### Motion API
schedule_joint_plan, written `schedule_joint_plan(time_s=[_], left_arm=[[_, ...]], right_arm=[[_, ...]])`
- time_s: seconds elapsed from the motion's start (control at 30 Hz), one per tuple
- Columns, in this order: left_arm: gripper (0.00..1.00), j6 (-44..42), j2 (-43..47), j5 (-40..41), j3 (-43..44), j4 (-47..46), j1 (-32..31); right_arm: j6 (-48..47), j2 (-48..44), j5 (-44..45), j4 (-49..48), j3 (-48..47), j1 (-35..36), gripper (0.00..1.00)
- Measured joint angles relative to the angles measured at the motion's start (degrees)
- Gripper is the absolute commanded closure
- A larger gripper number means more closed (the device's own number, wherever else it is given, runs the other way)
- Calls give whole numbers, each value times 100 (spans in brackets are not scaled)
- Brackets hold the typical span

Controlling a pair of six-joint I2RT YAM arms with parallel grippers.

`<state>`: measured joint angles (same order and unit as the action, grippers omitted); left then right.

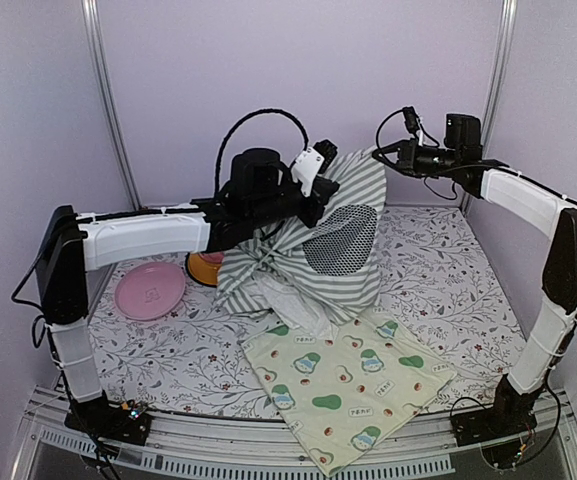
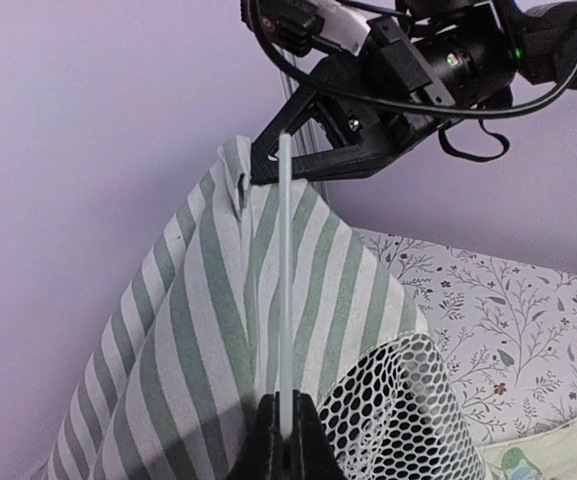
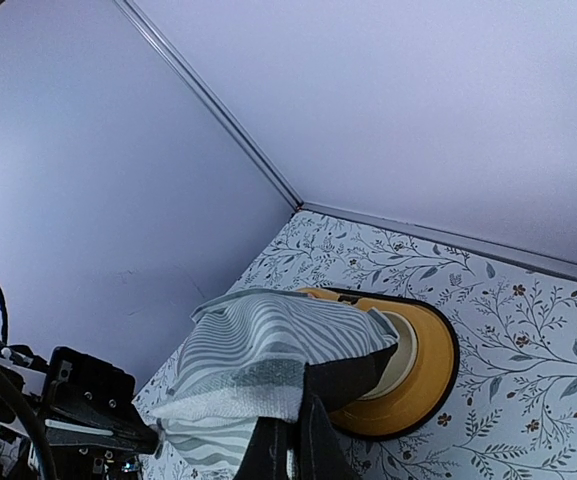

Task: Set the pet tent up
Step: Pick up the tent pole from the tent, then insert the tent pole into the pole socket of the pet tent.

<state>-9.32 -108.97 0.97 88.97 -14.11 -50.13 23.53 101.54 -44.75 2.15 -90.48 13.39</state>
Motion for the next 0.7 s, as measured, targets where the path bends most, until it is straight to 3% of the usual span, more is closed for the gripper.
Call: schedule_joint_plan(time_s=[0.7], left_arm=[[100,341,-455,-514,592,737,168]], right_arm=[[-326,-323,-358,-647,505,140,100]])
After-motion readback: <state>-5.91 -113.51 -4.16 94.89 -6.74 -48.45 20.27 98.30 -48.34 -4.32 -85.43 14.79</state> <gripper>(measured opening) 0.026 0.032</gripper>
